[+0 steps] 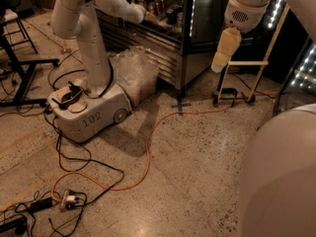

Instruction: Close left fridge door

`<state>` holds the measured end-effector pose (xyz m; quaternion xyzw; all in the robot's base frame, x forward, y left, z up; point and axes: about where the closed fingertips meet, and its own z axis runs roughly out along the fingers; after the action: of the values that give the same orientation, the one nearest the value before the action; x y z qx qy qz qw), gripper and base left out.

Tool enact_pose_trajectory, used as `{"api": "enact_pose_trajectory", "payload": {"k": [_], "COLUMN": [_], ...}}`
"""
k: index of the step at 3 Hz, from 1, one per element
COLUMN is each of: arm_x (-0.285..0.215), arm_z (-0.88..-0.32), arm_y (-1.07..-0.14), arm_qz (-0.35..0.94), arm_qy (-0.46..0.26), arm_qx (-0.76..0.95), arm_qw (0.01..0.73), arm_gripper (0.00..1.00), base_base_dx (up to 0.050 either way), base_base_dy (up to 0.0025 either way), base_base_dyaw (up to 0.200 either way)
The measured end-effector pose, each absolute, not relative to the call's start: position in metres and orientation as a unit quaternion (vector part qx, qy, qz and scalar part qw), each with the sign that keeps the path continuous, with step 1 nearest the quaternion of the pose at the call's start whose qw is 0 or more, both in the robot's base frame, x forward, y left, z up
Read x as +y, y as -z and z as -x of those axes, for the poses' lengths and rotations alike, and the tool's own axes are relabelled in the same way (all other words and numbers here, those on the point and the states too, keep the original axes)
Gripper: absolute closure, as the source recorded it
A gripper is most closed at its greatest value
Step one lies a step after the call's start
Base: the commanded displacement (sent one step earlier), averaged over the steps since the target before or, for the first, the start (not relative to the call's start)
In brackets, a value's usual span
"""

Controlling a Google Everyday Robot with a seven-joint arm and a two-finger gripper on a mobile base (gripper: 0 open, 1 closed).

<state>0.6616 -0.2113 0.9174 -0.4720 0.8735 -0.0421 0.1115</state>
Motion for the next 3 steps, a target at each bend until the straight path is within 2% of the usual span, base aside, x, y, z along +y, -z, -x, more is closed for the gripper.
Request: {"api": "enact_pose_trajectory", "payload": {"k": [3], "arm_x": [-0.2113], "arm_z": [-0.6616], "arm_y": [-0.9174], "arm_qz": [0.472], "arm_qy": [0.042], "arm_qx": [0.873], "arm_qw": [0.111], "arm_gripper": [0.00], "base_base_dx": [0.000], "base_base_dy": [0.00002], "base_base_dyaw": [-0.196]}}
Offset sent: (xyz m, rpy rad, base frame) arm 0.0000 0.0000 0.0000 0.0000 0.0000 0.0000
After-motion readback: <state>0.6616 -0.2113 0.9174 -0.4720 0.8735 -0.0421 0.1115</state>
